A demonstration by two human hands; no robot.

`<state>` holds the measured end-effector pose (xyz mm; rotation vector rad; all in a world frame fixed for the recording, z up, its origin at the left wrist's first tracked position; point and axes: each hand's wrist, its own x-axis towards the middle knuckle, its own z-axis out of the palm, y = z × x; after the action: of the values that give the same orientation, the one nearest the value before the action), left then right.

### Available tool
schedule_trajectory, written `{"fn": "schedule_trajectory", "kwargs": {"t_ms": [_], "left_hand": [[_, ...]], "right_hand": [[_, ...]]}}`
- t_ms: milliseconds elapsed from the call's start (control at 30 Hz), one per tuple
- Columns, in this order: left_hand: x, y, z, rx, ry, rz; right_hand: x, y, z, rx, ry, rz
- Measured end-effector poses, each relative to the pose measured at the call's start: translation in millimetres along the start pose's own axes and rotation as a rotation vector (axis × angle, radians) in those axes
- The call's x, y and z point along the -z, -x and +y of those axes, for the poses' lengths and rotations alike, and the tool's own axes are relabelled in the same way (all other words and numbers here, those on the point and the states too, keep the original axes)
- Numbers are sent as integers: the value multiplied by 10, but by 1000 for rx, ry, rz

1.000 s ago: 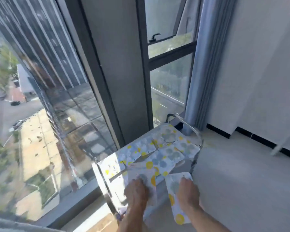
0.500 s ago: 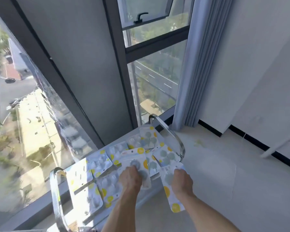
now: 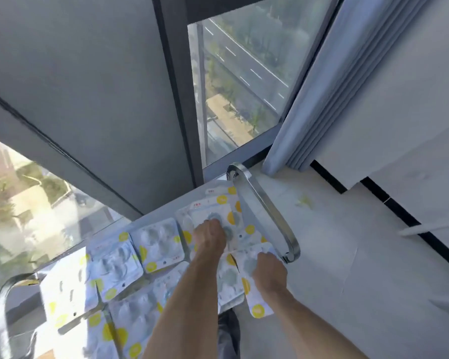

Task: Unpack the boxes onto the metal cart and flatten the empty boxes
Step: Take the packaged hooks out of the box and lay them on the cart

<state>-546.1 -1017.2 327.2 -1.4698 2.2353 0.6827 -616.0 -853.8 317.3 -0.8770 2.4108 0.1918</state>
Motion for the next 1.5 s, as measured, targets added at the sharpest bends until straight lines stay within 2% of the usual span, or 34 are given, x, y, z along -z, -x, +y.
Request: {"fn": "schedule_trajectory", "kwargs": {"t_ms": [167, 300, 467, 633, 767, 900, 1200, 1367, 1500], "left_hand": [[-80, -708, 159, 14, -41, -44], [-61, -931, 327, 8, -114, -74], [6, -943, 380, -26, -146, -60], [61, -708, 308, 3, -129, 7], [81, -398, 152, 133, -65, 67], [-31, 148, -120, 292, 9, 123], [-286, 2188, -481, 661, 312, 215], [-381, 2902, -611, 767, 412, 224], [-420, 3138, -730, 760, 393, 287]], "right_hand": [[-166, -492, -62, 20, 67, -99], [-257, -654, -149, 29, 78, -148], [-245, -688, -243, 39, 112, -184], [-46, -637, -306, -8, 90, -144], [139, -553, -269, 8, 44, -76], [298, -361, -262, 115, 70, -50], [388, 788, -231, 467, 156, -88], [280, 1470, -306, 581, 172, -75], [195, 1845, -384, 640, 205, -55]]}}
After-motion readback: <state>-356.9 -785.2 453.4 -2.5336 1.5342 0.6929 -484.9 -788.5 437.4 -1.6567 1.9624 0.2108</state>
